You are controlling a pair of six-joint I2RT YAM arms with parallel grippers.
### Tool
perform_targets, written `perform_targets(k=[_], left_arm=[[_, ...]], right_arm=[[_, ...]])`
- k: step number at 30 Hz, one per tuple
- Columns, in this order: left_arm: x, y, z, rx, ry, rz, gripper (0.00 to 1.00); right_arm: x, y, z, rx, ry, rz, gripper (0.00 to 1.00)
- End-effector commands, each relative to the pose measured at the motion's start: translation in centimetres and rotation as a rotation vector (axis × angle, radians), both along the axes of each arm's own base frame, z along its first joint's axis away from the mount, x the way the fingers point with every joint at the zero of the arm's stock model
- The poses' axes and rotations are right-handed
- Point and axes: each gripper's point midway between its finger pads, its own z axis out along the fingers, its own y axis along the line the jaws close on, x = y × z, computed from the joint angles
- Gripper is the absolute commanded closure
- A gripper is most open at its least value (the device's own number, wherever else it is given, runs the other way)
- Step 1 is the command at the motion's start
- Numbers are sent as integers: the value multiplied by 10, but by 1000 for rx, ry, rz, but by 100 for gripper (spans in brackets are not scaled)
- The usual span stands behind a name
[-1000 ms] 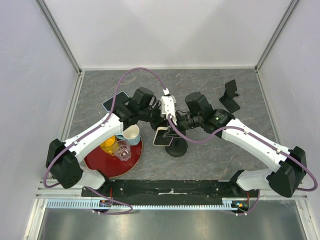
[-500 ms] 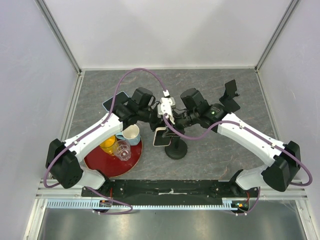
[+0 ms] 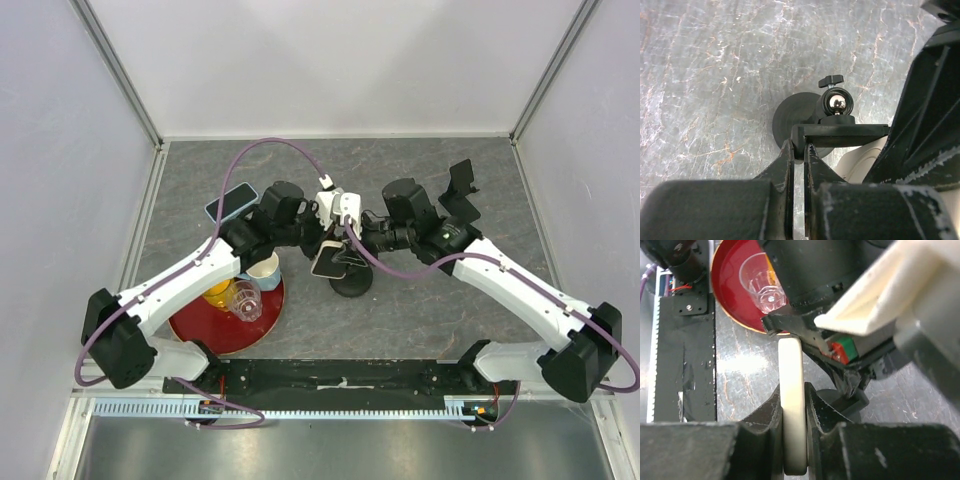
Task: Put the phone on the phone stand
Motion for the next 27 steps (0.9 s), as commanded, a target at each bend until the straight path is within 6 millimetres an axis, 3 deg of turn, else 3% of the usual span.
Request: perform_targets(k=[1,3,6,7,13,14,17,22,27], left_arm=[[30,15,61,-138,-169,232,98],[44,30,72,-165,-190,375,98],[49,38,77,-180,-202,445,98],[53,43,78,-183,-196,498,98],[70,76,78,-173,-231,723,98],[71,79,78,-175,-233,741,98],[72,85,79,-178,-241,776,98],[76,110,81,-175,-275,917,98],[71,110,82,-203,-276,923,98]], right_arm=[[39,-35,-3,-29,30,-407,100],[38,-43,-5,-38,53,-497,100],[41,-50,-6,-106,19,-658,100],[51,-62,-6,-143,-17,-762,100],[48,-104,-23,-186,-20,-1074,100],[49,-119,-30,-211,-64,-1150,100],[53,-147,-25,-223,-142,-1327,100],[56,-156,-21,-232,-206,-1461,100],[69,-143,-25,-261,-246,-1504,100]])
